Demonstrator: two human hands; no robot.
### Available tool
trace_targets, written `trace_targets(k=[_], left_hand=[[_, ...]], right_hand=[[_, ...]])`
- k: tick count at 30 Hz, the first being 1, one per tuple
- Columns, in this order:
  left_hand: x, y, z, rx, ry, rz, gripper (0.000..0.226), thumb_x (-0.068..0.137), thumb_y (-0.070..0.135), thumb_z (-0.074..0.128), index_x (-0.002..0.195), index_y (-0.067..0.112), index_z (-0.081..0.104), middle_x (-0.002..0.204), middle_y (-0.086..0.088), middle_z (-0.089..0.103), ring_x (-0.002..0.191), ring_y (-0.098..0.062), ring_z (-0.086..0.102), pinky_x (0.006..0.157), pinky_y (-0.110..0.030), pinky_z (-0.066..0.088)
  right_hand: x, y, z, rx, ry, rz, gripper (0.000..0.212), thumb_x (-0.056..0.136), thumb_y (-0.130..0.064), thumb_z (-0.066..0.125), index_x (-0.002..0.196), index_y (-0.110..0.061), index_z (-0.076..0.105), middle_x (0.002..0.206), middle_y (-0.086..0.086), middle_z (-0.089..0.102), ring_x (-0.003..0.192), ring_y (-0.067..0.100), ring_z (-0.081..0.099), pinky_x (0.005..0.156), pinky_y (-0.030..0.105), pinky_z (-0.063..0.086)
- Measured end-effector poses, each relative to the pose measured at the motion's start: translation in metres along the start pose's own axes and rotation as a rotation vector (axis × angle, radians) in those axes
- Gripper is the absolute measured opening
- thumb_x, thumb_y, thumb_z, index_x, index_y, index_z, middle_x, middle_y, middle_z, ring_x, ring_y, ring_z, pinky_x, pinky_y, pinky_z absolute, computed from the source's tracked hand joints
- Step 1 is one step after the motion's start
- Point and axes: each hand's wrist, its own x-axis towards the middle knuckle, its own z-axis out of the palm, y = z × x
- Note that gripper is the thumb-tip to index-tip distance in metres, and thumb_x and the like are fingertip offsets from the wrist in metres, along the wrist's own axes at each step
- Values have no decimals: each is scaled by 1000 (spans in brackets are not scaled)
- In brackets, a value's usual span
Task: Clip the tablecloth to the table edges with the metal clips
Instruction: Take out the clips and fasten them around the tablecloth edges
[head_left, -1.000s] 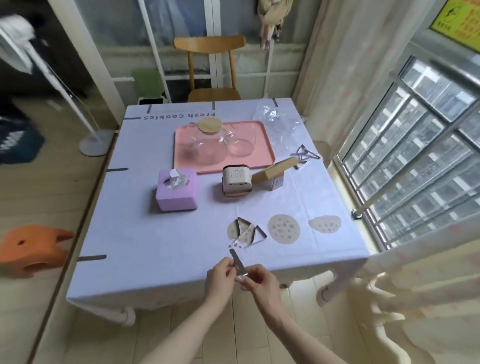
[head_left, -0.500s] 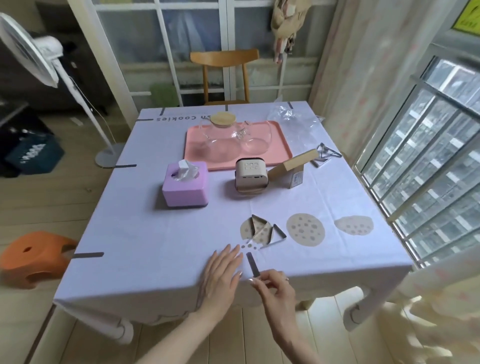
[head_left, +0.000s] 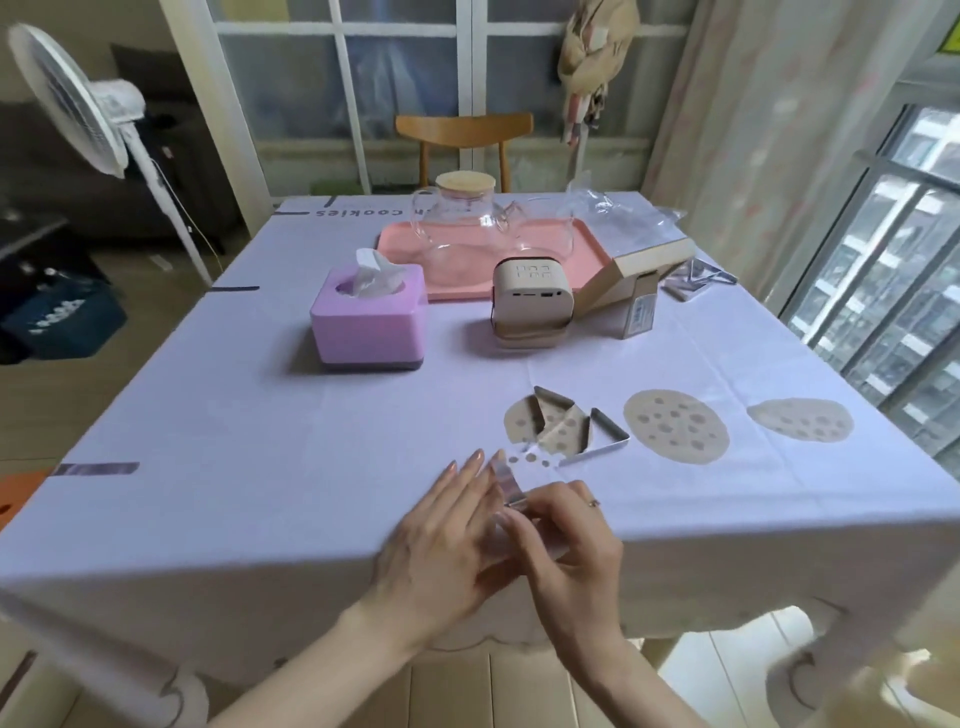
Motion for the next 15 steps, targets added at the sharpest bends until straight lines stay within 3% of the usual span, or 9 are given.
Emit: trace_targets(k=[4,6,11,15], left_hand=[[0,-2,7,75,65,54,55,87,43,44,121,0,53,128,-13,59,117,-25,57,103,-33,36],[0,-2,9,91,38,50,55,86,43,44,117,0,61,127,-13,60,117,-25,58,102,-32,40],[2,-4,9,120,-20,51,56,83,46,41,117,10,65,127,-6,60,118,-21,57,97,-30,45],[2,2,-3,32,-28,-62,63,75,60,47,124,23,58,126,8,61,122,-11,53,91,-24,47]], right_hand=[[-2,8,6,-35,75,-123,24,84,-28,64,65,-13,59,66,-19,54,63,10,48,60,21,41],[-1,11,8,-81,110,-156,27,83,-30,64,64,-12,60,62,-12,58,60,11,48,58,23,41],[4,9,13,-105,169,-133,32,80,-40,62,63,-14,59,64,-8,56,56,10,49,56,25,44],[4,7,12,-20,102,-86,28,78,-48,61,65,-23,58,60,-11,56,55,12,52,56,32,45]])
